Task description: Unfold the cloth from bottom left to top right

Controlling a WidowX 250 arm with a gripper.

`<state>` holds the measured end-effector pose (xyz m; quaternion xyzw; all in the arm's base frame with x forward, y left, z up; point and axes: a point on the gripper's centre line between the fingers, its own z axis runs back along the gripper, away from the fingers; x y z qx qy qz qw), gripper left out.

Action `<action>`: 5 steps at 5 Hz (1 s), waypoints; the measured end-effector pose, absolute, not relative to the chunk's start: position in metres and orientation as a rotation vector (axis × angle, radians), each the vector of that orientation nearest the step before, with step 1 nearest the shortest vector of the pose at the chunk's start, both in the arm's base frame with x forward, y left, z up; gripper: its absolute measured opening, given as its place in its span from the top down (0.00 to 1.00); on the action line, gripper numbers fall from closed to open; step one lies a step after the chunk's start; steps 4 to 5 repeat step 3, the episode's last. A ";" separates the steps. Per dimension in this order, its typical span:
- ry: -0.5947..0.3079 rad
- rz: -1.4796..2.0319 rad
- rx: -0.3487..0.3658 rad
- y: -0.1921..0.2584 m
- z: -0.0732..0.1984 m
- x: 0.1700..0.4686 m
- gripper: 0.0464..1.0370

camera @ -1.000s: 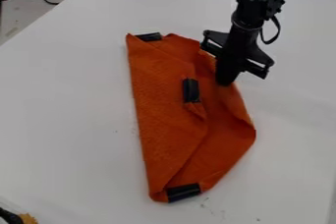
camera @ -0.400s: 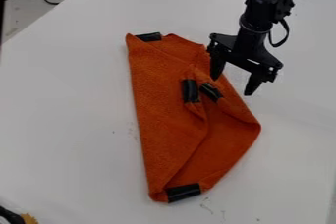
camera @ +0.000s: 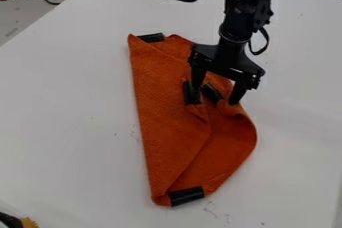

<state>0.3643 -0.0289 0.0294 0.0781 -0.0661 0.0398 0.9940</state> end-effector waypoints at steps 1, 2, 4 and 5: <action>-0.174 0.114 0.164 -0.025 0.045 0.360 0.04; -0.174 0.159 0.149 -0.020 0.050 0.359 0.04; -0.156 0.196 0.151 -0.020 0.055 0.359 0.04; -0.156 0.196 0.151 -0.020 0.055 0.359 0.04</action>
